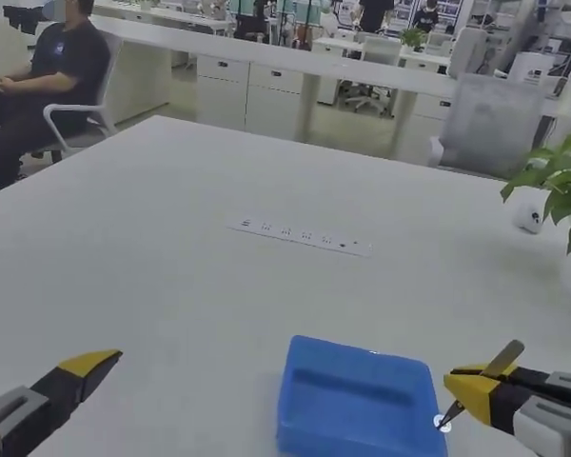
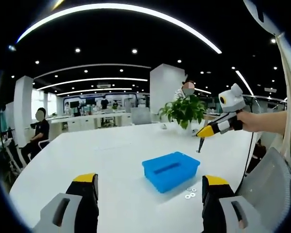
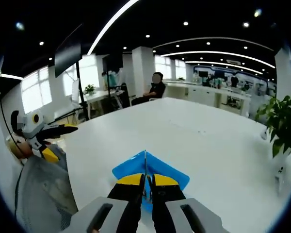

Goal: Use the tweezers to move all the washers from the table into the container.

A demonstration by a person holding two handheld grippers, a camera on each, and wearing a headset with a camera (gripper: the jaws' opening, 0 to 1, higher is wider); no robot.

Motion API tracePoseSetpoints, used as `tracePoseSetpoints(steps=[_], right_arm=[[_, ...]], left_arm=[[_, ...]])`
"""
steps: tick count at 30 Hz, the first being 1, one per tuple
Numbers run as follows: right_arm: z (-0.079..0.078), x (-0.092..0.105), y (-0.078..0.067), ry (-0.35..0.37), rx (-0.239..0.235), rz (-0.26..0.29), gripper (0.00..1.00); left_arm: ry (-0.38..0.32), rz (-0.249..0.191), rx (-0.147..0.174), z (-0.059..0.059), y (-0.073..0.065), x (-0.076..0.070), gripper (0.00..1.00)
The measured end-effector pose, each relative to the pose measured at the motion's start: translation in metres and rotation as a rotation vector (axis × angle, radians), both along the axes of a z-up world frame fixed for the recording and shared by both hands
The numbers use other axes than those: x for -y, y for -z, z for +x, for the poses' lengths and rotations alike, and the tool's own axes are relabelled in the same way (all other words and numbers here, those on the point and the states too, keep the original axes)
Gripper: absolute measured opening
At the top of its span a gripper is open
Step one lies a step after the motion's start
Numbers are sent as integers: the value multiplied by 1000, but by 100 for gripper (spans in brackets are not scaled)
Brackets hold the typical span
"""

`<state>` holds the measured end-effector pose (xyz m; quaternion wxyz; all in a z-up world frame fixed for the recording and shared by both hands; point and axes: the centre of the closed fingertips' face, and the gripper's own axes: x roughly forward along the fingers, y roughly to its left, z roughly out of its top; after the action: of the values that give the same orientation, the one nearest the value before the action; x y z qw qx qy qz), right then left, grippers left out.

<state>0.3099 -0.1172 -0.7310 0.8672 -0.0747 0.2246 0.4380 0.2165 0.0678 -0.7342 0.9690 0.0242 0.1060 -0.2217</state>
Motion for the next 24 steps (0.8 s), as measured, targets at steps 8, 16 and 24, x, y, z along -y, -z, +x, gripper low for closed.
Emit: tracePoseSetpoints(steps=[8, 16, 24], right_arm=[[23, 5, 13, 39, -56, 34, 3], [37, -1, 27, 55, -107, 64, 3], [49, -11, 48, 50, -138, 51, 3]], left_arm=[[-26, 35, -12, 3, 6, -7, 90], [-28, 37, -3, 4, 5, -8, 91], [-35, 43, -15, 4, 7, -11, 90]])
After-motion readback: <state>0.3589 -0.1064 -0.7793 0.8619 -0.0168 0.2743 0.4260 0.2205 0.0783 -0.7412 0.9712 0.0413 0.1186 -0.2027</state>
